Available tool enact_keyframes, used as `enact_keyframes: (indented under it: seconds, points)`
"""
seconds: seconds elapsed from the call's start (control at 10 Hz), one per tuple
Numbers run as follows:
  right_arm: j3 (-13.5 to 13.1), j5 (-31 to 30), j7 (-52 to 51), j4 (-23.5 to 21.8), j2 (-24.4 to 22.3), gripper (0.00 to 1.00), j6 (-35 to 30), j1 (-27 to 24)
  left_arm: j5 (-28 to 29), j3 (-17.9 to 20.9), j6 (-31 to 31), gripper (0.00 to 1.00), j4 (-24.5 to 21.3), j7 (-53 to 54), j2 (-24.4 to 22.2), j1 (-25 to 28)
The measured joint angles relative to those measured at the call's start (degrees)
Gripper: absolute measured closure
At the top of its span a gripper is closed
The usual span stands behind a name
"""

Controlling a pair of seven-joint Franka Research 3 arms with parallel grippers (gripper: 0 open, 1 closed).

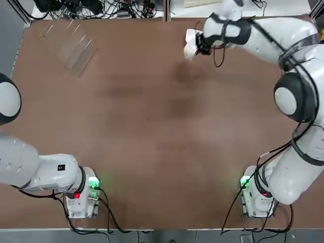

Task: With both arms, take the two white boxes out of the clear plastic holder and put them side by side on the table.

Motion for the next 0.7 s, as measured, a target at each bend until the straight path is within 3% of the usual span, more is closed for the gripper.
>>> enact_keyframes:
  seconds: [0.2,0.5,0.7]
  points:
    - [-0.5,0.1,6.4,0.5,-0.8,0.98,0.3,-4.9,0.0,-0.3,0.0,0.00,0.0,-0.3,0.0,-0.2]
    - [-3.2,0.2,22.6,0.5,-0.4,0.98,1.7,-6.9,0.0,-2.0,0.0,0.00,0.1,-2.2,-0.1,-0.4]
    - [-4.0,0.2,31.4,0.1,2.6,0.98,9.8,-6.8,0.0,-3.8,0.0,0.00,0.7,-5.3,-0.2,-0.6]
